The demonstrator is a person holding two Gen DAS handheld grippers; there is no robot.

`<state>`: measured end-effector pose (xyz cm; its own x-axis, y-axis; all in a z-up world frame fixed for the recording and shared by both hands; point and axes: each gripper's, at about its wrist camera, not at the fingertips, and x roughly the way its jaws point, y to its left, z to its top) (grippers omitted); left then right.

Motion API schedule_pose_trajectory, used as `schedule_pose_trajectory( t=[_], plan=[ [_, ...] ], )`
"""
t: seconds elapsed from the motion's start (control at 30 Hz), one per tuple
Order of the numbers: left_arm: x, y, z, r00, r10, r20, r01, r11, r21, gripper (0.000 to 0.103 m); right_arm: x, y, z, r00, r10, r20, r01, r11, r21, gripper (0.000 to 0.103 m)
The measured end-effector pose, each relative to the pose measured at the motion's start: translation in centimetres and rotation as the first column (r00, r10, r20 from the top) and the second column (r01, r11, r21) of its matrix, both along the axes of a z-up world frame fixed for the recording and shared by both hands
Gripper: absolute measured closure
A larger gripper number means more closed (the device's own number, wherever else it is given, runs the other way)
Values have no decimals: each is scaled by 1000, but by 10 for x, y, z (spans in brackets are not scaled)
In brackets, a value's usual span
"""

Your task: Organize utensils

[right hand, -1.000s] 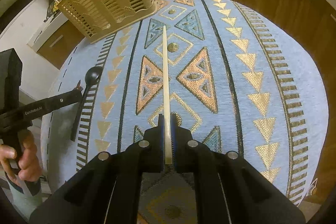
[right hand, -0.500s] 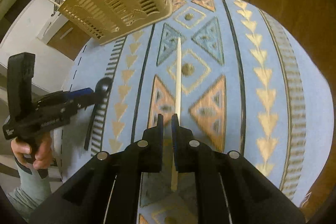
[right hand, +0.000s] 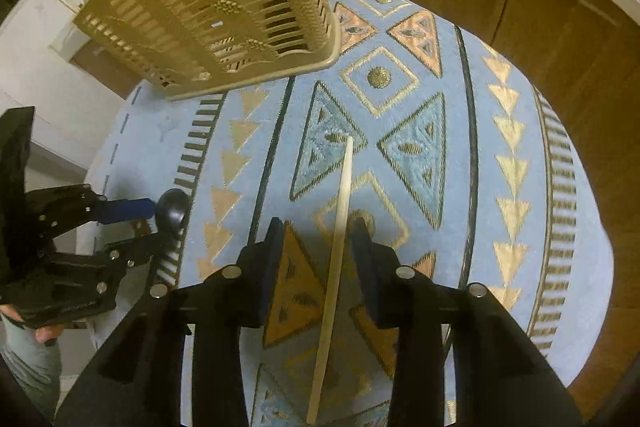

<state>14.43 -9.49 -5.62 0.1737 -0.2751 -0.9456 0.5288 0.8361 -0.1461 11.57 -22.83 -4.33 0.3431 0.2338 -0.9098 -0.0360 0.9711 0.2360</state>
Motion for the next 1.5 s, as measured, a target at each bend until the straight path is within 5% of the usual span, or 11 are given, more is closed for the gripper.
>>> schedule_pose_trajectory(
  t=[0.27, 0.43, 0.67, 0.87, 1.17, 1.37, 1.5],
  plan=[
    [0, -11, -1, 999, -36, 30, 35, 998, 56, 65, 15, 15, -8, 999, 21, -33, -23, 997, -69, 80],
    [-2, -12, -1, 998, -40, 46, 36, 997, 71, 66, 19, 18, -11, 999, 25, -30, -28, 995, -98, 98],
    [-11, -15, -2, 992, -41, 118, 29, 995, 97, 69, 14, 5, -5, 999, 37, 9, -37, 997, -63, 99],
    [-21, 6, 11, 987, 31, 155, -24, 999, -47, 69, -6, -10, 17, 991, 42, 124, -41, 999, -9, 100],
    [-40, 31, 48, 951, 151, 268, -82, 964, -254, 69, -46, -17, 40, 946, 25, 322, -54, 995, 82, 100],
    [-39, 34, 51, 947, 174, 269, -98, 957, -273, 69, -29, -1, 21, 981, 82, 173, -94, 994, 60, 96],
    [-42, 39, 49, 949, 173, 265, -97, 956, -278, 69, -13, 10, 9, 992, 103, 79, -105, 994, 25, 74]
  ],
)
